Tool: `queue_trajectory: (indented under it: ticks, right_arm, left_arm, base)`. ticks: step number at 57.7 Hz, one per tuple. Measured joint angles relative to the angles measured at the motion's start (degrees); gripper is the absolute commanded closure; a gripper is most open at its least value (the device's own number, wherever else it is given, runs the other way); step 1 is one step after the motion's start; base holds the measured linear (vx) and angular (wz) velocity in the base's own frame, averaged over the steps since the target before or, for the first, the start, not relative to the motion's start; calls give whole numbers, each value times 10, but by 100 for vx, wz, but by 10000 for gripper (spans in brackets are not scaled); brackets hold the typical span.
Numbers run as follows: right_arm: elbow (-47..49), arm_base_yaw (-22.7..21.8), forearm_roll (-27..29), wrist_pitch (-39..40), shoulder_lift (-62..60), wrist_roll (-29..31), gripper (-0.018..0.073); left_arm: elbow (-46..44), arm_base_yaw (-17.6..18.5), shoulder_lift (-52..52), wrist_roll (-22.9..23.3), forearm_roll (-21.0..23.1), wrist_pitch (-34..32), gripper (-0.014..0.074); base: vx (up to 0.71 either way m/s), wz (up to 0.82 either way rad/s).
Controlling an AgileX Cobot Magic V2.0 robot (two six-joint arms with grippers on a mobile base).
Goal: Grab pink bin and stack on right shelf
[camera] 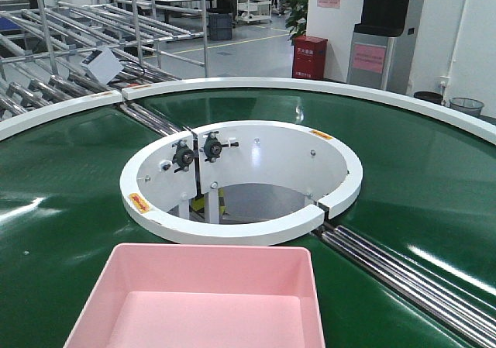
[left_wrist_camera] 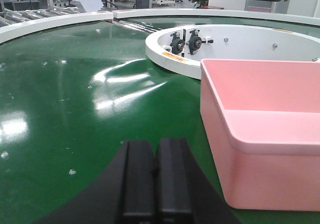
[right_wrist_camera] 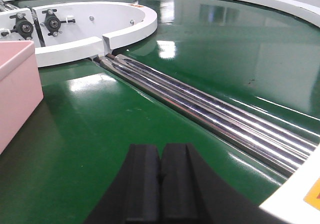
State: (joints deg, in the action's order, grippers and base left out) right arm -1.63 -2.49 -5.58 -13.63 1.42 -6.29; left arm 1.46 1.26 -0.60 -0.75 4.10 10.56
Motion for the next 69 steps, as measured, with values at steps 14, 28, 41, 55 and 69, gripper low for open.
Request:
queue_trajectory:
  ticks: [14,28,41,55,69]
  right_arm:
    - [0,0,-2,14,0,6,571]
    - [-2,0,0,105,0,7,571]
    - [102,0,2,136,63,7,571]
    - [246,0,2,116,241,7,549]
    - [256,0,2,106,387,7,338]
  left_arm:
    - [0,0,0,1,2,-24,598]
    - [0,0,0,2,2,-106,598]
    - [-89,0,27,3,2,-204,598]
    - [-221,0,202,4,-12,-148,566]
    - [-226,0,365,4,-12,-128,318]
  base:
    - [0,0]
    - [0,0]
    - [0,0]
    - [0,0]
    - [0,0]
